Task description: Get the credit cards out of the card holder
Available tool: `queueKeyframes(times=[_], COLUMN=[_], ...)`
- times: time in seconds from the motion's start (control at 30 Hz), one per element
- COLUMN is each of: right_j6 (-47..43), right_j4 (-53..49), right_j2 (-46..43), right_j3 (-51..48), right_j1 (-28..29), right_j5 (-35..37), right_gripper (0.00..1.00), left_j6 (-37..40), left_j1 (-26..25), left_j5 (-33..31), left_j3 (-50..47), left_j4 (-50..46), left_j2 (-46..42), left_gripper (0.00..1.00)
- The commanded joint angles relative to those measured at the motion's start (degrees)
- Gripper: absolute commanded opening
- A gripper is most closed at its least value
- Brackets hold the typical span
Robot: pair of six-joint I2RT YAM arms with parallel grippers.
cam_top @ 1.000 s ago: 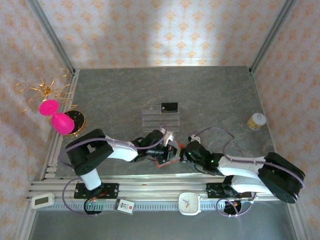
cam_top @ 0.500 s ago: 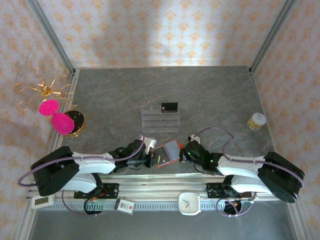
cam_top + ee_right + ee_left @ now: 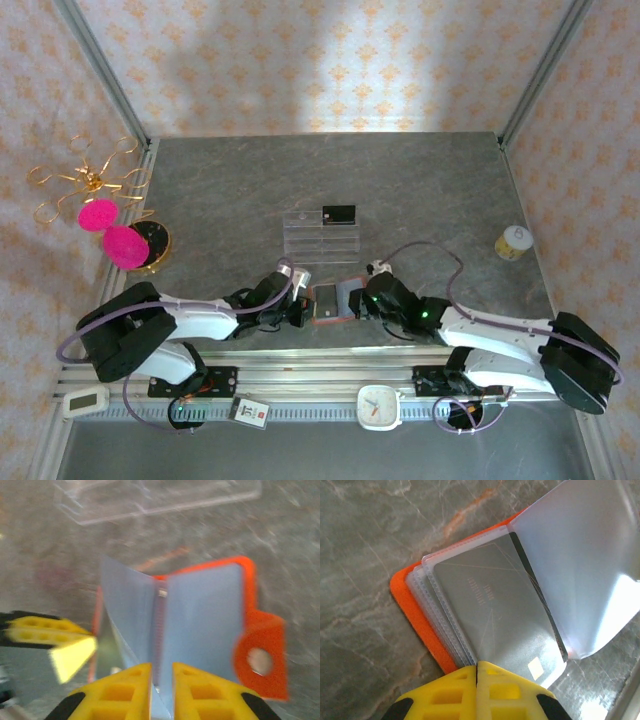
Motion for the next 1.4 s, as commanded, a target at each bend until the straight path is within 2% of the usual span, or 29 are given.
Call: queueKeyframes(times=[0.0, 0.1, 0.2, 0.3, 0.43, 0.67, 0.9, 1.07, 1.2, 1.37], right_j6=[-2.74, -2.63, -4.2, -4.1, -3.15, -0.11, 1.31, 1.16, 1.04, 1.14], right_j4=[-0.76, 1.64, 1.2, 2.48, 3.56, 10.15, 9.81, 10.87, 10.89, 12.0], right_j2=[0.47, 3.84, 5.69, 8.05, 14.5, 20.39, 21.12, 22.03, 22.88, 23.63], right_j3=[3.2, 5.8, 9.05, 10.93, 12.44, 8.18, 6.26, 5.69, 5.93, 5.73], right_j1=[-0.57, -2.34, -2.36, -2.44, -3.6, -6.92, -7.37, -7.37, -7.37, -7.36], right_j5=[-5.36, -9.06, -9.41, -10.13, -11.52, -15.41, -13.07, -13.98, -14.29, -15.33], right_gripper=[0.19, 0.21, 0.22, 0.22, 0.2, 0.18, 0.16, 0.16, 0.15, 0.1], left_j6=[2.38, 1.49, 0.3, 0.63, 0.87, 1.72, 1.8, 1.79, 1.44, 0.74], left_j1=[0.55, 0.37, 0.03, -0.09, -0.07, -0.07, -0.07, -0.07, -0.07, -0.41], left_j5=[0.8, 0.56, -1.19, -2.02, -1.57, -0.18, -1.77, -2.24, -1.36, 0.85], left_j3=[1.09, 0.71, -0.83, -0.45, 0.33, 3.06, 2.5, 2.03, 1.77, 1.35], left_j4=[0.07, -2.06, -3.41, -4.41, -0.86, 5.66, 4.0, 2.92, 3.85, 5.33], left_j2=[0.29, -3.7, -10.57, -12.68, -9.0, 0.08, 0.44, 1.82, 3.82, 6.42], left_gripper=[0.0, 0.0, 0.0, 0.0, 0.0, 0.0, 0.0, 0.0, 0.0, 0.0])
